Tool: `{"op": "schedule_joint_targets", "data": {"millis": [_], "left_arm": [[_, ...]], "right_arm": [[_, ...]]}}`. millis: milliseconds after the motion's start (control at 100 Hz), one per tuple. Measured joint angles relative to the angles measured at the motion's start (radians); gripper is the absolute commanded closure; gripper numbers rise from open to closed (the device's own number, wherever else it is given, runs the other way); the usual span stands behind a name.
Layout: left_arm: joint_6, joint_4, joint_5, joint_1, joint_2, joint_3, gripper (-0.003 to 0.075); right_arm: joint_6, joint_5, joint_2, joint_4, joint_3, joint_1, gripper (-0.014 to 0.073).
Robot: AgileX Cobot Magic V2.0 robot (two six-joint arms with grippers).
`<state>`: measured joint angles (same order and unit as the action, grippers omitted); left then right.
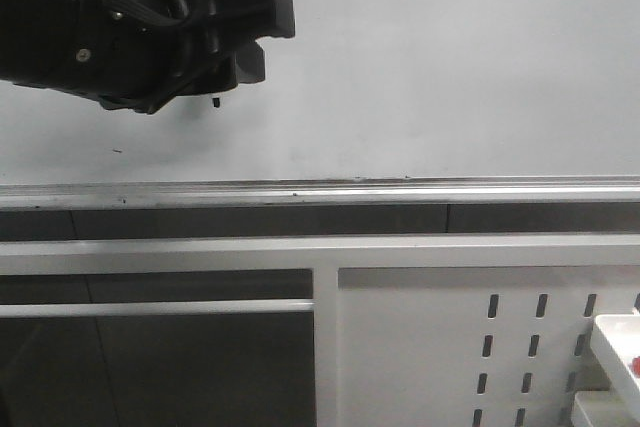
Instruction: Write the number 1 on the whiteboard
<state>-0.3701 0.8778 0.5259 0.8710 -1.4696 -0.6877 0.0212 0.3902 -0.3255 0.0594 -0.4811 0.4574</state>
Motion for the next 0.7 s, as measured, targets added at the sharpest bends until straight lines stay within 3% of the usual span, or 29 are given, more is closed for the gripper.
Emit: {"op": "schedule_joint_targets", "data": {"millis": [150, 360, 520, 700], "left_arm": [[0.004, 0.010, -0.025, 0.000, 0.000, -0.015, 0.0448], [0.002, 0.005, -0.031, -0.010, -0.004, -0.019, 0.0736], [-0.088, -0.020, -0.054, -0.013, 0.014, -0.021, 0.0740], [-0.328, -0.037, -0.101, 0.002, 0.117, -0.038, 0.0740]], "right_arm": [[0.000, 0.000, 0.000, 0.000, 0.000, 0.000, 0.0153], [0.000, 0.000, 0.000, -0.012, 0.000, 0.000, 0.0176], [0.000, -0.002, 0.000, -0.019, 0.000, 0.000, 0.0202], [0.000, -0.025, -0.017, -0.065, -0.011, 0.017, 0.0203]]}}
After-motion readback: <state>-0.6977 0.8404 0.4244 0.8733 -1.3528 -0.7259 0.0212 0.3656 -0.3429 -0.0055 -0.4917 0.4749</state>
